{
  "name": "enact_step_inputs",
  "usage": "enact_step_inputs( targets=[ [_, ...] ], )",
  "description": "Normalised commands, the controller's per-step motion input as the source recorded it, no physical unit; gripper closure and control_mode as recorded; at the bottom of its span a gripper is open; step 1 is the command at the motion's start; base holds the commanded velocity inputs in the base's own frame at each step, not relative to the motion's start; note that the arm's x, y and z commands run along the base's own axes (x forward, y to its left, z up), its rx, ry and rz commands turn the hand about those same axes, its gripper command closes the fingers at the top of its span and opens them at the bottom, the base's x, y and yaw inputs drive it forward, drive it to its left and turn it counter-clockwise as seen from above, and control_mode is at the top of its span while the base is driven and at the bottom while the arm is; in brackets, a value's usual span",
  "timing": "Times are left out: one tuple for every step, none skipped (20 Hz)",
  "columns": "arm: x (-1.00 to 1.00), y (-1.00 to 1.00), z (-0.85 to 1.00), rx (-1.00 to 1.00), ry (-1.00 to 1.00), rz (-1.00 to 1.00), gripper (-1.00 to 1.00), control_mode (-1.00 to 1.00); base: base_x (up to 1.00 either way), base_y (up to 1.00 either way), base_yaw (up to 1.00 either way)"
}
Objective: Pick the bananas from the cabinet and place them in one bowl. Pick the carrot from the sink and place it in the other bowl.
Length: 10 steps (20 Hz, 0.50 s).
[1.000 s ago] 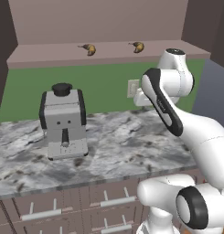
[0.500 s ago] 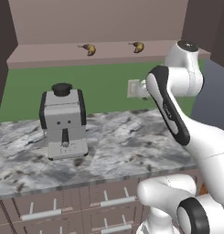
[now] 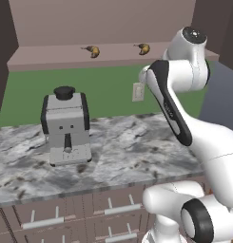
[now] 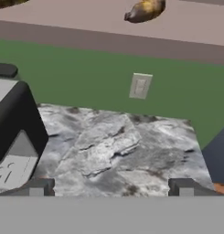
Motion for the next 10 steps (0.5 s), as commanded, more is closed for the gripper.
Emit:
enact_step_inputs(
  targets=[
    [0.41, 0.00, 0.60, 0.00, -0.11, -0.02, -1.00, -1.00, 0.00, 0.00, 0.00],
    [0.44, 0.00, 0.61, 0.00, -0.10, -0.03, -1.00, -1.00, 0.00, 0.00, 0.00],
    [0.46, 0.00, 0.59, 0.00, -0.08, -0.04, -1.00, -1.00, 0.00, 0.00, 0.00],
    [0.49, 0.00, 0.58, 0.00, -0.07, -0.06, -1.00, -1.00, 0.00, 0.00, 0.00],
    [0.54, 0.00, 0.59, 0.01, -0.06, -0.08, -1.00, -1.00, 0.00, 0.00, 0.00],
    [0.58, 0.00, 0.56, 0.00, -0.06, -0.10, -1.00, -1.00, 0.00, 0.00, 0.00],
    [0.59, 0.00, 0.58, 0.01, -0.07, -0.10, -1.00, -1.00, 0.00, 0.00, 0.00],
    [0.63, 0.00, 0.58, 0.02, -0.06, -0.10, -1.00, -1.00, 0.00, 0.00, 0.00],
    [0.62, 0.00, 0.58, 0.02, -0.06, -0.10, -1.00, -1.00, 0.00, 0.00, 0.00],
    [0.63, 0.00, 0.55, 0.03, -0.06, -0.10, -1.00, -1.00, 0.00, 0.00, 0.00]
  ],
)
